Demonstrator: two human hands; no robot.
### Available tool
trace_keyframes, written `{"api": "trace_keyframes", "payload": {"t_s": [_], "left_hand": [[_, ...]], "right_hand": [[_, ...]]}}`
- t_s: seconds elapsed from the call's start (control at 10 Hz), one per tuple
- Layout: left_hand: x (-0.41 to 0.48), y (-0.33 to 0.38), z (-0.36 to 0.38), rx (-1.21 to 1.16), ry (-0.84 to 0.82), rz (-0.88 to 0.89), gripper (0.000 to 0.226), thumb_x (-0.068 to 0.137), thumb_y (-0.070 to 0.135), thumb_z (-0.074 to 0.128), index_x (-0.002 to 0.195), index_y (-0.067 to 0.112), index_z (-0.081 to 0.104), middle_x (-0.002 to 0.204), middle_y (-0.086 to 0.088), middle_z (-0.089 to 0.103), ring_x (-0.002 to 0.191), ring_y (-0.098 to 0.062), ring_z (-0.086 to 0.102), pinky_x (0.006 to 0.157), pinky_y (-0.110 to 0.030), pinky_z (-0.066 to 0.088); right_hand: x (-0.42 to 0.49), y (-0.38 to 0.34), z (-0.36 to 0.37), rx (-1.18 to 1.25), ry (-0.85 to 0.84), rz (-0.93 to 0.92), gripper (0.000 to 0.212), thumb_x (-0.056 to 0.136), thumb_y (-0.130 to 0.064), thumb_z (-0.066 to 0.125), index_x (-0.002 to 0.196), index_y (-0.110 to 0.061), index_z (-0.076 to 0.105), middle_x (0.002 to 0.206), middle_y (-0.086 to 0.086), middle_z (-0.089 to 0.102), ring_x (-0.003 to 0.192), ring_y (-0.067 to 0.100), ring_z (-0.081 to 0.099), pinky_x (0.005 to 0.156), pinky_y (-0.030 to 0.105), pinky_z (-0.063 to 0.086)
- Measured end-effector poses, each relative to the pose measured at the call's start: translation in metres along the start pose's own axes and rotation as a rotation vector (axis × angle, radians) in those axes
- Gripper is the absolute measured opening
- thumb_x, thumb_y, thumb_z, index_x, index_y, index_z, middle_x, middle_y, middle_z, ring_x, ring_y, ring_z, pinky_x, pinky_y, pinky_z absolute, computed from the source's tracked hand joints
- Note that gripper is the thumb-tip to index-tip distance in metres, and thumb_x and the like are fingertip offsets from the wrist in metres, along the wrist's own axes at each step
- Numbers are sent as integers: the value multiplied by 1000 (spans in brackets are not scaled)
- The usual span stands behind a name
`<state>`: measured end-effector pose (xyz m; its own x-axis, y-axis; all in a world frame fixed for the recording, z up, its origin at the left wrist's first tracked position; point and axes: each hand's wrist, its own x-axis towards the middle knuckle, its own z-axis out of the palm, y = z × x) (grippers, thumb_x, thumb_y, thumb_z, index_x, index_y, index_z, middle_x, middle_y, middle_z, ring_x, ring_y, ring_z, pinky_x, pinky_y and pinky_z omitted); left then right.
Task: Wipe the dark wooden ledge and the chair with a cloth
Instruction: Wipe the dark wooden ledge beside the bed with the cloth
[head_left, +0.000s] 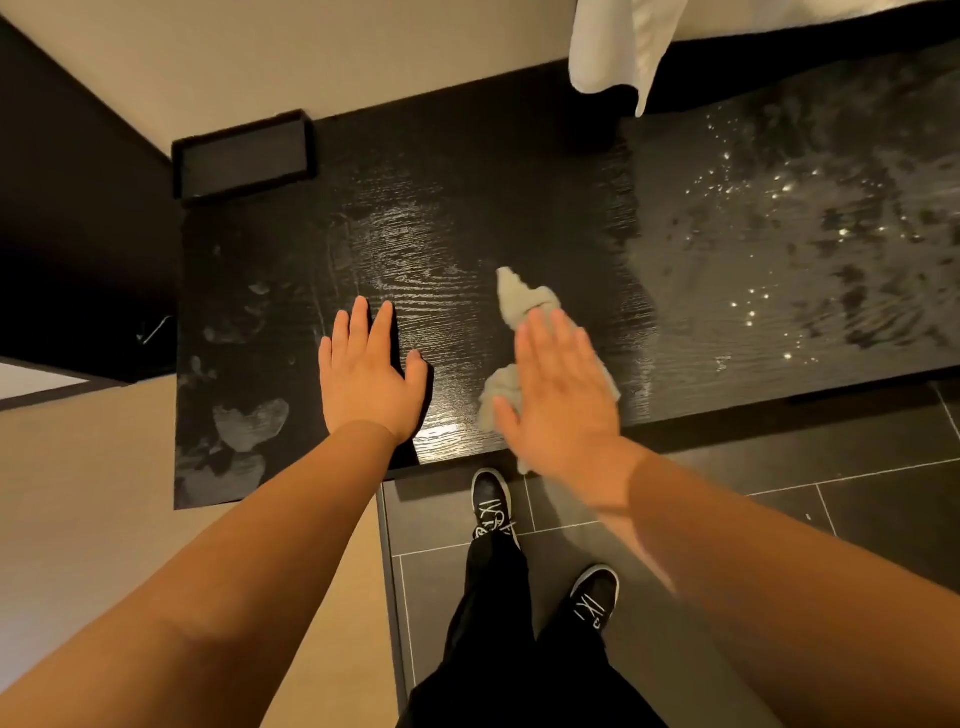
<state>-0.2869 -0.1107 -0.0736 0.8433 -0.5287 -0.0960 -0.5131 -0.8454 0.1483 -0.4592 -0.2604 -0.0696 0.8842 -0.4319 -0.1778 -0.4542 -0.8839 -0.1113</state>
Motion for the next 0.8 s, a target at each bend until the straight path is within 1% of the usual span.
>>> {"api": "trace_keyframes", "payload": {"t_s": [0.1,0.2,0.3,0.4,0.5,0.6,0.7,0.8], "left_hand": [[-1,1,0,5,9,3,69,102,51,39,165,26,26,175,-5,16,161,-28,10,131,-50,10],[0,0,0,9,1,5,70,102,52,38,165,27,25,175,-5,16,162,-28,10,131,-50,10],[0,-1,0,1,-5,14,70,102,52,37,166,27,24,175,-5,15,162,-28,9,131,-50,10],[0,-2,0,9,-2,16,70,102,54,35,166,27,24,175,-4,14,162,-28,9,131,-50,10],[0,-2,0,3,-5,19,70,102,55,35,166,28,24,175,-4,14,162,-28,9,131,-50,9],[0,-3,-1,-3,1,23,69,102,54,37,165,27,25,175,-5,16,162,-28,10,131,-51,10],[0,-3,-1,-7,2,26,69,103,53,38,165,26,26,174,-6,17,161,-29,11,131,-51,11],[0,-1,-2,-16,4,23,69,103,52,40,165,26,27,174,-6,18,161,-29,11,131,-51,12]], "right_hand": [[-8,-27,13,-37,-1,-160,86,101,-59,24,163,-2,5,172,18,0,159,34,-11,128,50,1],[-12,0,11,-86,1,-242,84,102,-60,26,164,-6,11,173,13,6,160,30,-4,129,49,6],[-18,55,2,-108,-10,-172,86,98,-61,31,163,-6,19,171,13,14,159,31,5,129,49,10],[-22,63,-2,-123,-10,-45,88,98,-62,28,164,-5,14,172,14,10,159,31,2,129,50,7],[-18,27,4,-73,2,37,90,99,-60,26,163,-1,8,171,19,5,159,33,-4,129,51,3],[-18,31,5,-91,-9,-71,89,100,-62,24,164,-3,5,172,16,1,159,32,-6,129,49,3],[-23,79,1,-85,9,-76,87,100,-62,29,164,-6,12,173,13,7,160,28,-1,130,48,8],[-28,120,-3,-75,32,88,87,99,-60,34,163,-3,17,171,16,14,159,31,6,128,52,14]]}}
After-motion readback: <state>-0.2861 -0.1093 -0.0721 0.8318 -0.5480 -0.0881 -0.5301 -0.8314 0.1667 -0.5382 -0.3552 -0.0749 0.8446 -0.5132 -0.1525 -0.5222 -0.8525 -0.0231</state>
